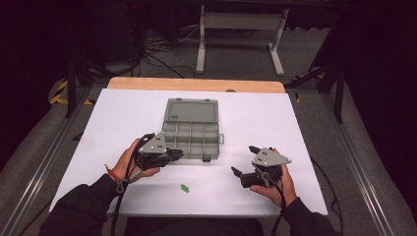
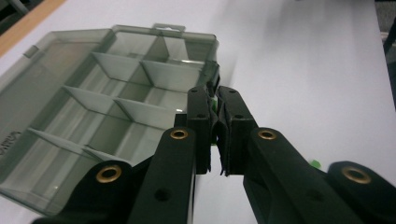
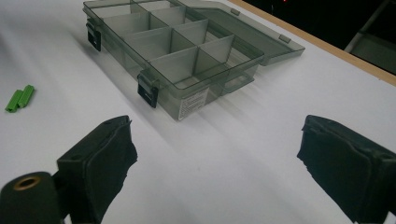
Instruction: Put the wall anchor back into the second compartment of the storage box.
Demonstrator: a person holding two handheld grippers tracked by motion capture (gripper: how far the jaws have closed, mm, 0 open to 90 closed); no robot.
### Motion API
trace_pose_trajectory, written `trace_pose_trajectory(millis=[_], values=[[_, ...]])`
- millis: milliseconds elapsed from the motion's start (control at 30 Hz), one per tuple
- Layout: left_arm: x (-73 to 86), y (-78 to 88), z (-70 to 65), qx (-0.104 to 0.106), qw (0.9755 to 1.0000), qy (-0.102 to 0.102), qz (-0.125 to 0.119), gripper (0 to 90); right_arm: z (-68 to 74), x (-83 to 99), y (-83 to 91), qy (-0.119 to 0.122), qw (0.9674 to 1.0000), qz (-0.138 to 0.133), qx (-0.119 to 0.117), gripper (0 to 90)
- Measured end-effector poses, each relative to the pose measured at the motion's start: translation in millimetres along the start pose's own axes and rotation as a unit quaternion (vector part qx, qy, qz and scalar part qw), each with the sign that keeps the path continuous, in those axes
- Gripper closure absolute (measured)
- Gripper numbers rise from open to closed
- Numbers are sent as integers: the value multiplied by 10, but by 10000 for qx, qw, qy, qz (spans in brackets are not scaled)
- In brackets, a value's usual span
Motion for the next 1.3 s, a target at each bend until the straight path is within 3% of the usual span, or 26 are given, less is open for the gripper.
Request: trace_pose_trajectory(millis=[567,1300], values=[[-63,-63,378,-327,9992,160,-170,845,-19,-20,28,4,9999,-98,42,93],[-29,-219,588,-433,9984,353,-107,845,-26,-7,13,15,10000,-64,54,90]])
Point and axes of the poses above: each handheld gripper's, and its own axes: y roughly backward along the jaws, x roughly out of its underside, z roughly to its left, the point moved 1 cm from there along -y, roughly forward along the jaws, and after that the axes turned 12 degrees about -z, right-handed, at the moved point
